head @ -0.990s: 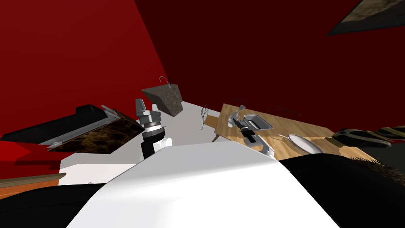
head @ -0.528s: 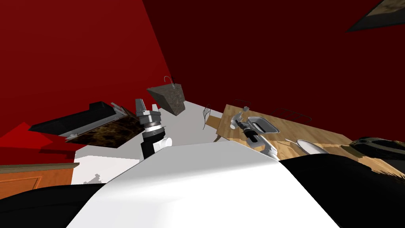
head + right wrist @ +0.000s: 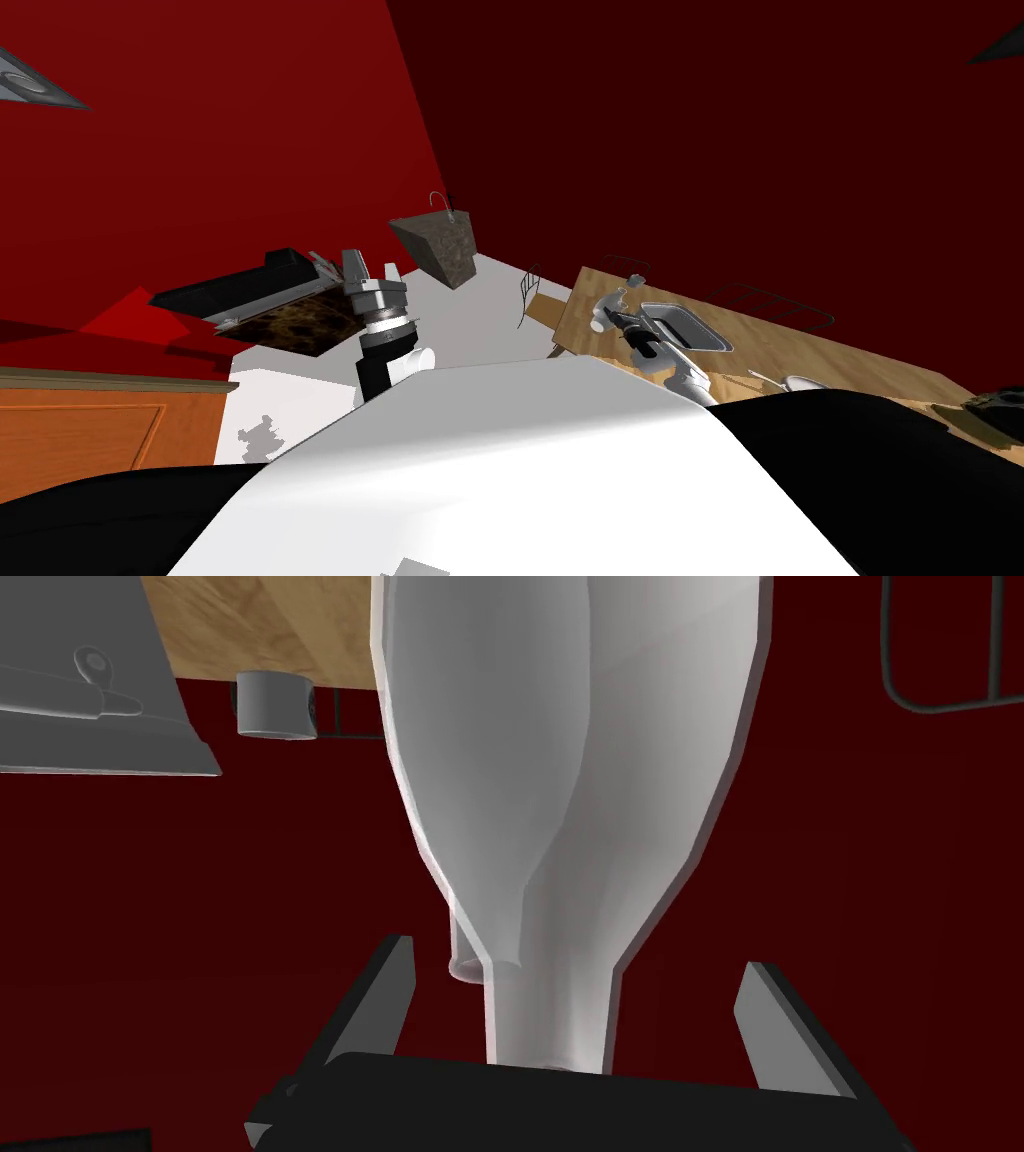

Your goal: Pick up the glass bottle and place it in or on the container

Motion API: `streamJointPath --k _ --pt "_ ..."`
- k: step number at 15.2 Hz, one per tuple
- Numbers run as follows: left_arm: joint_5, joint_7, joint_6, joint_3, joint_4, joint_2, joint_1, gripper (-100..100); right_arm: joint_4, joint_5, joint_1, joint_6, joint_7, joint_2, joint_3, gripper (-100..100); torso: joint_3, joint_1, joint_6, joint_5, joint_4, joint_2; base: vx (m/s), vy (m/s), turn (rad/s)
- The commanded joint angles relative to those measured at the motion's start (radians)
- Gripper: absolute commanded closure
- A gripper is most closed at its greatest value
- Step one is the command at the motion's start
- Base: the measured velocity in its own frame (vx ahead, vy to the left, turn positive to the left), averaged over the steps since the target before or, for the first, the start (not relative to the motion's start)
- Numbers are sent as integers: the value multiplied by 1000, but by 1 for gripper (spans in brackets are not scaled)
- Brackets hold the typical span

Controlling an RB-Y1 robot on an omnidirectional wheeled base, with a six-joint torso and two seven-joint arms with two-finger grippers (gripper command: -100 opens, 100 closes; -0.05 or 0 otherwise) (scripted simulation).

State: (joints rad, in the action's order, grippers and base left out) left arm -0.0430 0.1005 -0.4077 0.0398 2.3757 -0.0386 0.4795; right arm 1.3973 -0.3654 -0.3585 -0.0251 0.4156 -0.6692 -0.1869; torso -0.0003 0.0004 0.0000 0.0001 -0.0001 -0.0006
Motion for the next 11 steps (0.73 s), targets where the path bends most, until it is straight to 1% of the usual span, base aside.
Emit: streamJointPath --k 1,3,4,5,9,10,11 --pt "0 0 0 0 0 0 0 0 -29 -6 31 11 6 10 -4 -100 0 0 0 0 0 0 -10 -20 113" --pt "0 0 0 0 0 0 0 0 -46 -9 49 18 9 17 -6 -100 1 -2 -1 0 0 1 -26 -51 148" --pt "0 0 0 0 0 0 0 0 -31 -6 36 14 5 11 -3 -100 1 -4 0 -1 0 2 -17 -36 50" --pt "0 0 0 0 0 0 0 0 -35 -7 39 15 6 12 -4 100 1 -3 0 -1 0 2 -5 -14 2" --pt "0 0 0 0 0 0 0 0 -34 -6 39 15 6 11 -5 100 0 -1 0 -1 -1 0 -1 -4 -2" --pt "0 0 0 0 0 0 0 0 -6 -1 6 2 1 2 -1 100 0 -1 0 -1 -1 0 16 27 -135" --pt "0 0 0 0 0 0 0 0 0 0 0 0 0 0 0 100 0 0 2 -1 -1 0 27 60 -216"
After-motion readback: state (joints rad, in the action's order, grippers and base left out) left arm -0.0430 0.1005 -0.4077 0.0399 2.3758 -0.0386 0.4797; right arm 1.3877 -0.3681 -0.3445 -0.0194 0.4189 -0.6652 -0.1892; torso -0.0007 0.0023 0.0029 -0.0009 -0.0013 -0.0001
